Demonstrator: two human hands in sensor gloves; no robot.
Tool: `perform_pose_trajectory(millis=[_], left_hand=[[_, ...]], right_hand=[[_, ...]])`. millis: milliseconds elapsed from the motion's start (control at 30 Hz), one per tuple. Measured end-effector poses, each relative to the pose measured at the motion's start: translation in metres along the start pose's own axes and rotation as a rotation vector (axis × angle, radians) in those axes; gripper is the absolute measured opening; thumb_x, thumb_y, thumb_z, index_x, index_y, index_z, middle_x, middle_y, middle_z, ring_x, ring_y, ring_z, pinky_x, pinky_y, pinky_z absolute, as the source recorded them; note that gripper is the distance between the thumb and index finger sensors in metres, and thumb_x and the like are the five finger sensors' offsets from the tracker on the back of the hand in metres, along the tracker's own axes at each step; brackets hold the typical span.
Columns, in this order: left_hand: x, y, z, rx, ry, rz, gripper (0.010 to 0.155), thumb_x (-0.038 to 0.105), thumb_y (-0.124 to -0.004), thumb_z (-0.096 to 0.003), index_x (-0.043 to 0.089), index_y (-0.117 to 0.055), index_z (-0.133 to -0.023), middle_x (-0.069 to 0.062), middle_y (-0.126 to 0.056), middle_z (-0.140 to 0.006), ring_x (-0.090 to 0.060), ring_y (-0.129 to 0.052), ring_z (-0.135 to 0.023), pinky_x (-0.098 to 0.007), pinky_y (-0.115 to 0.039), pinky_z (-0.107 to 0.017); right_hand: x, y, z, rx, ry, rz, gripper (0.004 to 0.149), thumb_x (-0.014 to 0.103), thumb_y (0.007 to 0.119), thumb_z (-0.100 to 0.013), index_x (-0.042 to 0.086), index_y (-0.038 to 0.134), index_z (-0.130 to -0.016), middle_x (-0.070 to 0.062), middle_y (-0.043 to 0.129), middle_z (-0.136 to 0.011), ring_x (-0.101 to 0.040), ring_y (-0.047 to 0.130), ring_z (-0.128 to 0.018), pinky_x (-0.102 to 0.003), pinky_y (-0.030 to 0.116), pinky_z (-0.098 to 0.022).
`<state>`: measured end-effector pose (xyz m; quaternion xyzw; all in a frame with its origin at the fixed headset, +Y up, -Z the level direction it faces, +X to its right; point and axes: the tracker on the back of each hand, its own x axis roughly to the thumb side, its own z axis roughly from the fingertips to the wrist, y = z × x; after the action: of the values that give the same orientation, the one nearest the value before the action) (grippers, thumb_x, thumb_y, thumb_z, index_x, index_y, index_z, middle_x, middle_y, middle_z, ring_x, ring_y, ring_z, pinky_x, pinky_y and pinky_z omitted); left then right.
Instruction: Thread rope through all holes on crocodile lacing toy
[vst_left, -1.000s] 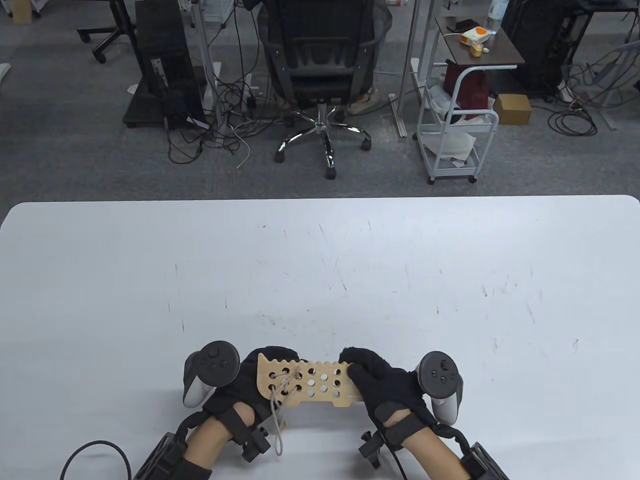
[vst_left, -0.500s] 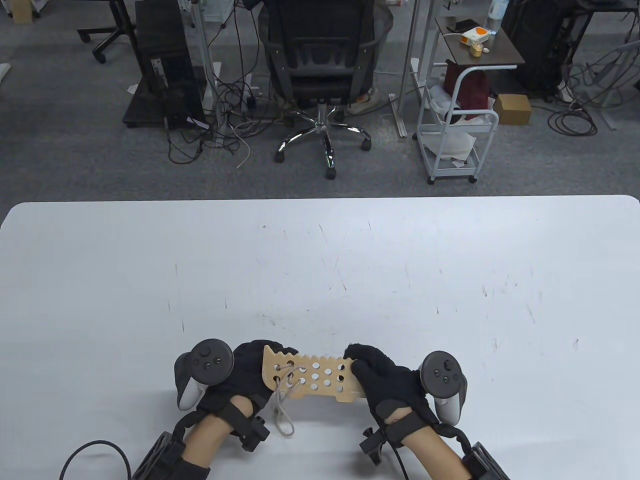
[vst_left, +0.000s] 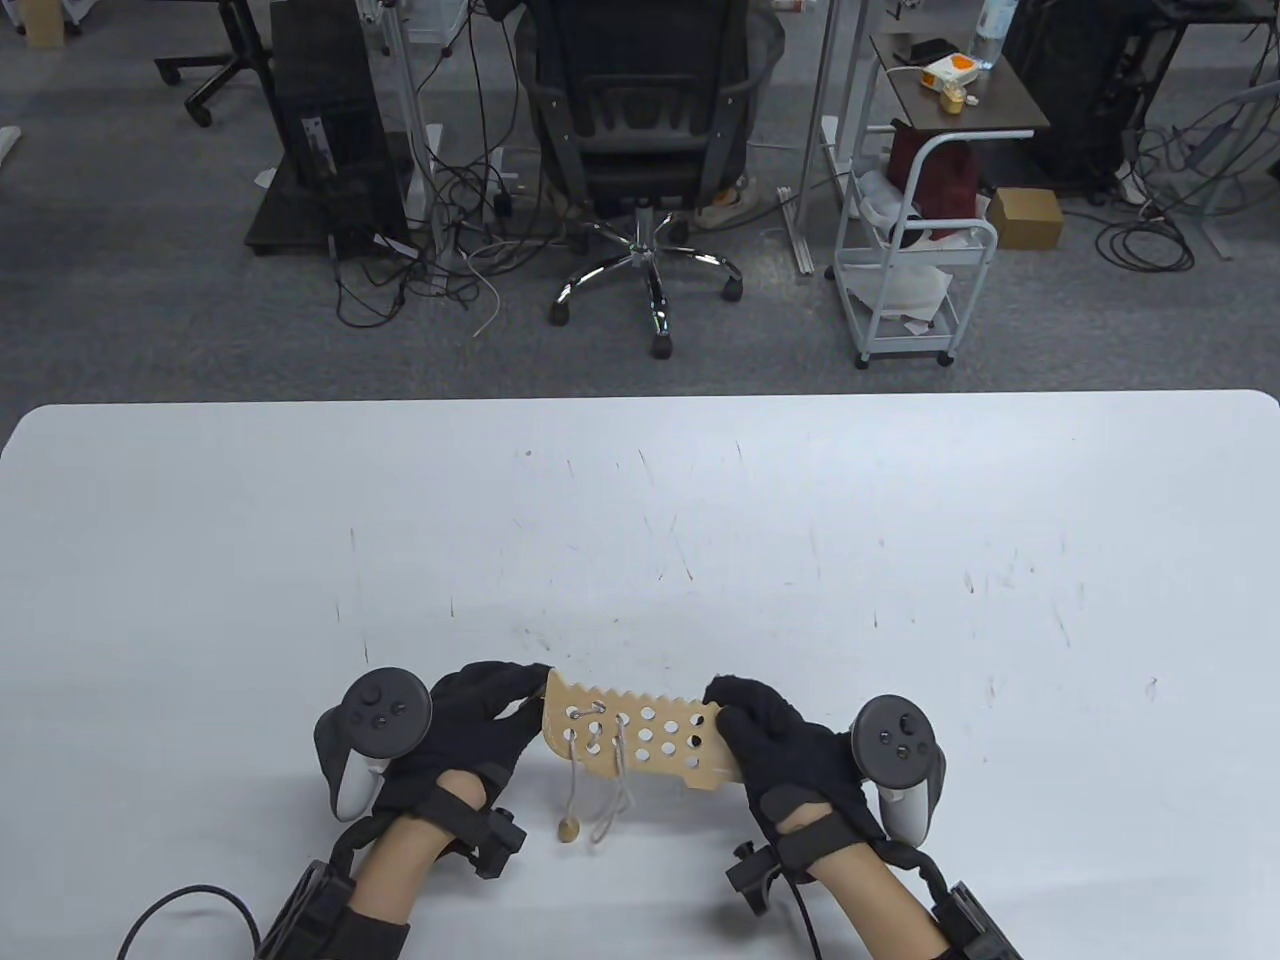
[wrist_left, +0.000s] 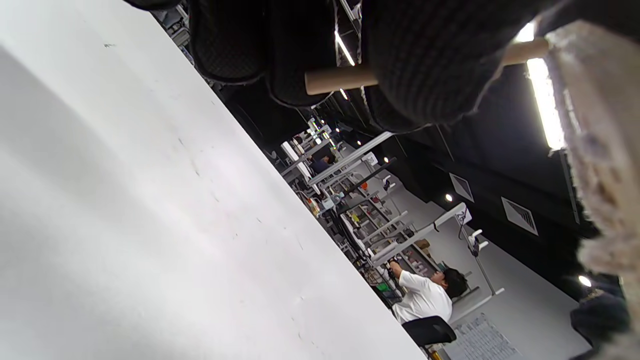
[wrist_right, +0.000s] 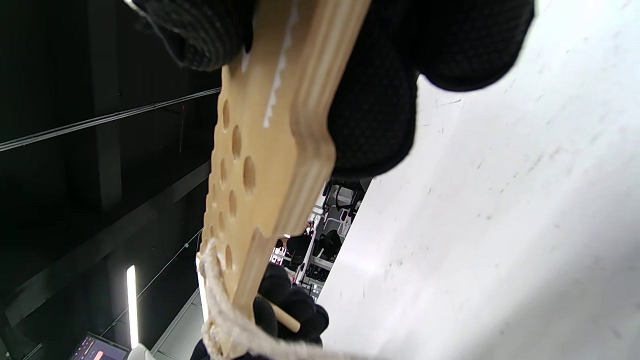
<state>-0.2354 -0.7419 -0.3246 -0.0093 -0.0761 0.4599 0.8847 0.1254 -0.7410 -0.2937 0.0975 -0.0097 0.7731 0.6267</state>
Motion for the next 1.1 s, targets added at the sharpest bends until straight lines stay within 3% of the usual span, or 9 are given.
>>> perform_pose_trajectory(millis=[1100], left_hand=[[-0.014,0.052,0.009,0.239,0.039,0.16,0.045,0.046,-0.087,-0.0417,0.044,-0.088,-0.087,0.001,-0.081,-0.094,-0.032,-0.073,-0.094,-0.058,-0.049,-0.076]], right_hand=[[-0.02,-0.031,-0.012,-0.135,0.116,0.034,0.046,0.033,0.072,-0.048,0.016,0.071,-0.09,-0.007,0.094,-0.071,-0.027,0.101,-0.047,-0.05,0.074,-0.047]])
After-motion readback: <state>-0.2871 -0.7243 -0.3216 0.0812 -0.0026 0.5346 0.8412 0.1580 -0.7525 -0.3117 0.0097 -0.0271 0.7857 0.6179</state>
